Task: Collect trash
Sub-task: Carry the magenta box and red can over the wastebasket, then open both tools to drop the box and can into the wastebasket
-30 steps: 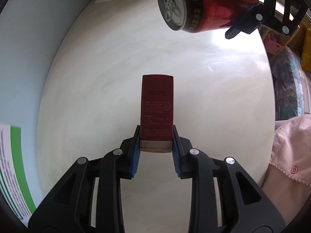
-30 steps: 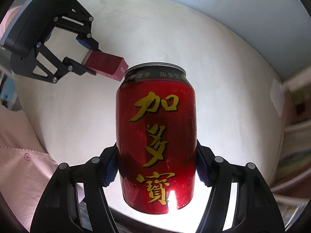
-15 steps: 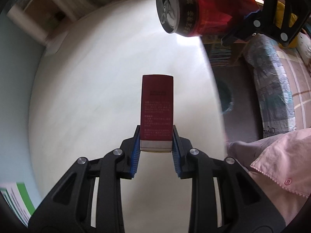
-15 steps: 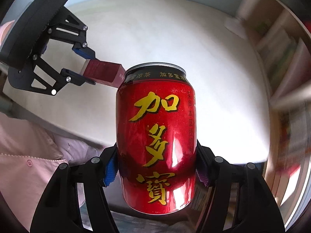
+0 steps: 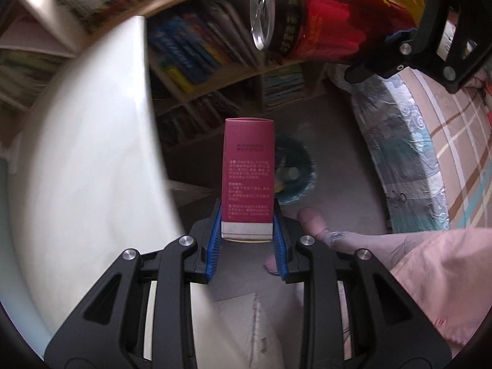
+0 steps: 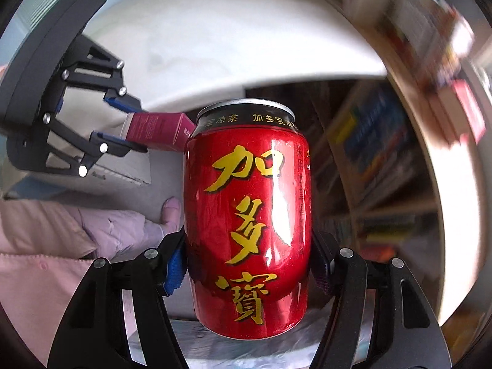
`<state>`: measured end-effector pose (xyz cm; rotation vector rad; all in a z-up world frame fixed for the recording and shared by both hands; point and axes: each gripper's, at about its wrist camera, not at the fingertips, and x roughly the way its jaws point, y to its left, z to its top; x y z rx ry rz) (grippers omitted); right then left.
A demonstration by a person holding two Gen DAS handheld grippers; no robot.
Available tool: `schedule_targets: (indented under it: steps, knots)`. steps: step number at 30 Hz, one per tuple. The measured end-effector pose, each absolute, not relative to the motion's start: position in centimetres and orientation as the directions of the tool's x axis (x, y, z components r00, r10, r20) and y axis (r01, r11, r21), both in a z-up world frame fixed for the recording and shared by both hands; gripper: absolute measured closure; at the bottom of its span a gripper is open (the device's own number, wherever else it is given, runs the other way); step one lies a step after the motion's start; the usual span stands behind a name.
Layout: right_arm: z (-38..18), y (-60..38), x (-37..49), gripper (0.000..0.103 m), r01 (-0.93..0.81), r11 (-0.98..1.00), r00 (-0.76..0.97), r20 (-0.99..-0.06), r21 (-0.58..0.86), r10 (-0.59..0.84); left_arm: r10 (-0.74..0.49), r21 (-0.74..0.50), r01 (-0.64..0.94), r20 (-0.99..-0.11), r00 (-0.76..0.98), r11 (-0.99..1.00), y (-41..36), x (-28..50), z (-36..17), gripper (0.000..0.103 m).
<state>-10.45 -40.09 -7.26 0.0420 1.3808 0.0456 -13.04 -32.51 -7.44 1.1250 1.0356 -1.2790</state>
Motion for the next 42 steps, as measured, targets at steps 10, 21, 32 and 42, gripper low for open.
schedule_targets:
  steps: [10,21,32,42]
  knots:
    - [-19.4,-44.0,-14.2,0.037,0.293,0.938,0.144,-0.979,0.184,0.147,-0.051,-0.033,0.998,-0.998,-0.036,-0.062,-37.5,-16.9,-18.2,0.077]
    - [-32.7,-47.8,-19.7,0.037,0.443,0.854,0.125,-0.962,0.274,0.244,0.043,-0.043,0.999,-0.998,-0.043,-0.016,-40.5,-17.3,-31.0,0.077]
    - [-38.7,-49.9,-20.6,0.035,0.491,0.819,0.121,-0.954,0.297,0.274,0.121,-0.008,1.0,-0.993,-0.01,0.017,-42.9,-15.8,-39.5,0.033]
    - [-38.7,-51.8,-22.7,0.027,0.517,0.806,0.139,-0.957,0.288,0.253,0.12,-0.01,1.0,-0.993,-0.01,-0.002,-43.7,-16.8,-40.0,0.022]
